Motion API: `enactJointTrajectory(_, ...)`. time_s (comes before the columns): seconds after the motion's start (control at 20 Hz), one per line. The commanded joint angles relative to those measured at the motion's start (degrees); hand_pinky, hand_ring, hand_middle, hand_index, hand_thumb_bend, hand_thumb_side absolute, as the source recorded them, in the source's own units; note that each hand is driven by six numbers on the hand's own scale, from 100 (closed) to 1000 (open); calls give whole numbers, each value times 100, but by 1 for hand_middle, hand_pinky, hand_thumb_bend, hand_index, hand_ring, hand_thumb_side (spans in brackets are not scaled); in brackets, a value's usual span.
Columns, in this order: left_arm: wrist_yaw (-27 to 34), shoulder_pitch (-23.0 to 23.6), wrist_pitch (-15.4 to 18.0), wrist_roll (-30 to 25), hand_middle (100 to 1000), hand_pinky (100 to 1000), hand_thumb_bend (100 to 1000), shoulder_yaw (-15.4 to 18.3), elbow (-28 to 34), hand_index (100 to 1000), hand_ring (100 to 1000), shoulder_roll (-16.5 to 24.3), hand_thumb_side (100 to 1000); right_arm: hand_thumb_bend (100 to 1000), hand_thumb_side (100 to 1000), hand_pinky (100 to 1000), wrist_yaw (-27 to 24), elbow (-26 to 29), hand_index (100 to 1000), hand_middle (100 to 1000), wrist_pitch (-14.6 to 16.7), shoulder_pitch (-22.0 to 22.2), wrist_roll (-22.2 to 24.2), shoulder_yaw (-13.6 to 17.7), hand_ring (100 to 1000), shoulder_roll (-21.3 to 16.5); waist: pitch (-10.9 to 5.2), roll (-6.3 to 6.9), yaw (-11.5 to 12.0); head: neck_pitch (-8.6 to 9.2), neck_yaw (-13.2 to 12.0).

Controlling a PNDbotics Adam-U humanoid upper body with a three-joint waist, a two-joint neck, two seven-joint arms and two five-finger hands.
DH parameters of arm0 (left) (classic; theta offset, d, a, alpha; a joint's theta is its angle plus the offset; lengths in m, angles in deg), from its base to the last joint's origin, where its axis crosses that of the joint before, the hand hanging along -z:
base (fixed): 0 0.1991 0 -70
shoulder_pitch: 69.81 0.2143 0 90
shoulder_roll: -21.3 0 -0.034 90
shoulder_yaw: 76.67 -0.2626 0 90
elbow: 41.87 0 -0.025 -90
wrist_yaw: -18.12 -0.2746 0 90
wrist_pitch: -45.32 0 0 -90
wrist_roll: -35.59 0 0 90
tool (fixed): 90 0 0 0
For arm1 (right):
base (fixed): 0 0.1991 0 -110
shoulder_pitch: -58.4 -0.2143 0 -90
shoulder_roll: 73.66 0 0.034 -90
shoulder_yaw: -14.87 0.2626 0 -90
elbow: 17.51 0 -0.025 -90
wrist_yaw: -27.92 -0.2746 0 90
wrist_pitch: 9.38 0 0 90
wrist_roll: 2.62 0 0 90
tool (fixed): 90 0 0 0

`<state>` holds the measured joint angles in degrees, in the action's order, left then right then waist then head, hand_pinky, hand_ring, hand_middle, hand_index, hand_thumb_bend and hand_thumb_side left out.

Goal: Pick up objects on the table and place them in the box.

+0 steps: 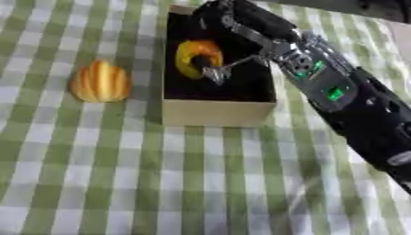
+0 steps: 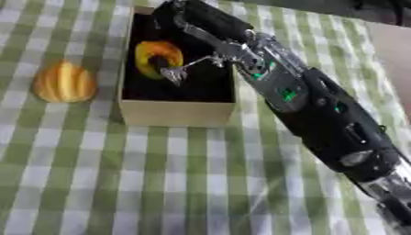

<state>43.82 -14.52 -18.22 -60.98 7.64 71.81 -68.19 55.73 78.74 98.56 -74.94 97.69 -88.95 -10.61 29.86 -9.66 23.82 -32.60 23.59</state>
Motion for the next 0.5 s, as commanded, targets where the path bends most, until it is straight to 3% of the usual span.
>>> enactJointTrajectory(0.05,26,-17,-65,-17,614,826,100,14,91,833,627,1,655,100,100,943,519,150,927,789,235,-66,98,80,992,-166,-133,48,-15,78,-6)
enactJointTrajectory(0.15,22,0,-96,-20,613,827,100,15,91,833,627,-19,655,100,343,982,751,204,963,850,435,-63,233,136,1000,-206,-140,53,-18,78,0)
enactJointTrajectory(0.2,18,12,-110,-22,613,827,100,16,91,834,626,-28,656,100,397,991,799,227,963,852,512,-59,254,179,1000,-227,-148,56,-24,73,1)
enactJointTrajectory(0.35,10,42,-153,-21,612,828,100,19,91,834,626,-44,656,100,363,984,712,249,953,827,624,-32,245,289,1000,-284,-171,67,-45,55,-4)
enactJointTrajectory(0.4,8,52,-169,-21,612,828,100,17,91,833,625,-48,652,100,403,983,644,262,949,812,624,-23,237,314,1000,-294,-179,73,-56,52,-10)
enactJointTrajectory(0.5,-2,69,-198,-22,612,828,100,14,91,833,626,-58,657,100,348,980,414,319,942,790,576,-12,238,366,1000,-303,-197,86,-81,35,-25)
